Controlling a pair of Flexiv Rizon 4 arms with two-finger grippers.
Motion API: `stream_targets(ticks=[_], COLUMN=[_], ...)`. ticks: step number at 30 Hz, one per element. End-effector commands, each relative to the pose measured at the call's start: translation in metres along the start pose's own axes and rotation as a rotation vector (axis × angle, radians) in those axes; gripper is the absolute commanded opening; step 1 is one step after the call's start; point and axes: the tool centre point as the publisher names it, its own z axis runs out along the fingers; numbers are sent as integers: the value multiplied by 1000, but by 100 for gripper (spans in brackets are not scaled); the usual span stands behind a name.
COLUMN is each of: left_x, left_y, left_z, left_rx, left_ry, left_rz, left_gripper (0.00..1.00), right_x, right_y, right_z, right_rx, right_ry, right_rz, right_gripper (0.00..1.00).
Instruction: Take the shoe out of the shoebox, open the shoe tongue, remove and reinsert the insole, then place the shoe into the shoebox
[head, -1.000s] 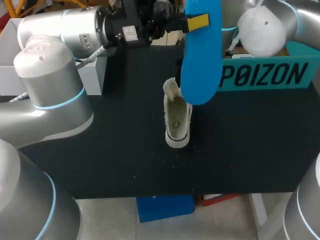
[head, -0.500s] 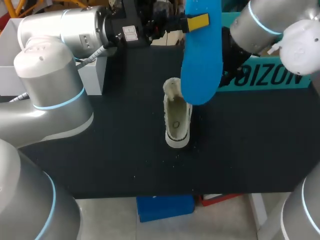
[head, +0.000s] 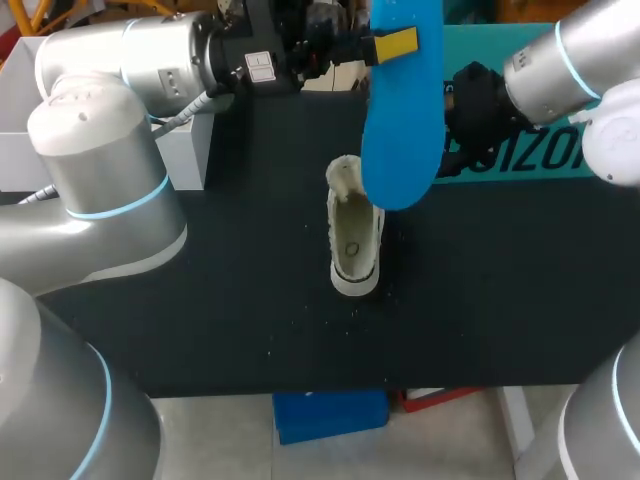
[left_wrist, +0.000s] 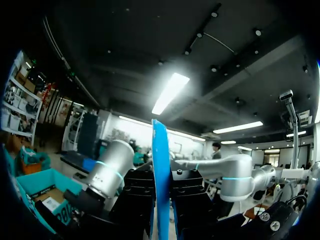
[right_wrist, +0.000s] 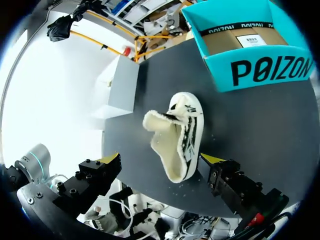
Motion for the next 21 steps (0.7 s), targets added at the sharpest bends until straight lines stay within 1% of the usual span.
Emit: stream_targets(ticks=[1,7,9,11,12,13,14,15,16,17,21], left_x=[0,0,0,0,0,0,0,-1,0,-1,-7], left_y=[1,1,1,1,0,0,0,1,3,7,23], left_z=[1,1,1,1,2,4,5,6,7,5,3], left_rx=[0,0,0,0,-54,-97,-104,-150,-198,-217,-346], left_ry=[-4,-4,-4,-4,-47,-56,-58,-75,-67,-87,-100], left_rz=[1,1,1,1,66,138,192,274,374,436,635], left_gripper=[0,0,0,0,0,0,0,0,0,0,0], right_x=[-3,4,6,6,6,6,6,6,6,6,6], right_y=[3,7,8,8,8,8,8,8,8,8,8], right_z=[2,0,-1,-1,-1,-1,-1,-1,-1,-1,-1], right_rx=[0,19,38,38,38,38,38,38,38,38,38], right_ry=[136,216,262,262,262,262,262,262,262,262,262], right_rz=[20,40,43,43,43,43,43,43,43,43,43], right_gripper=[100,100,100,100,100,100,100,100,100,100,100])
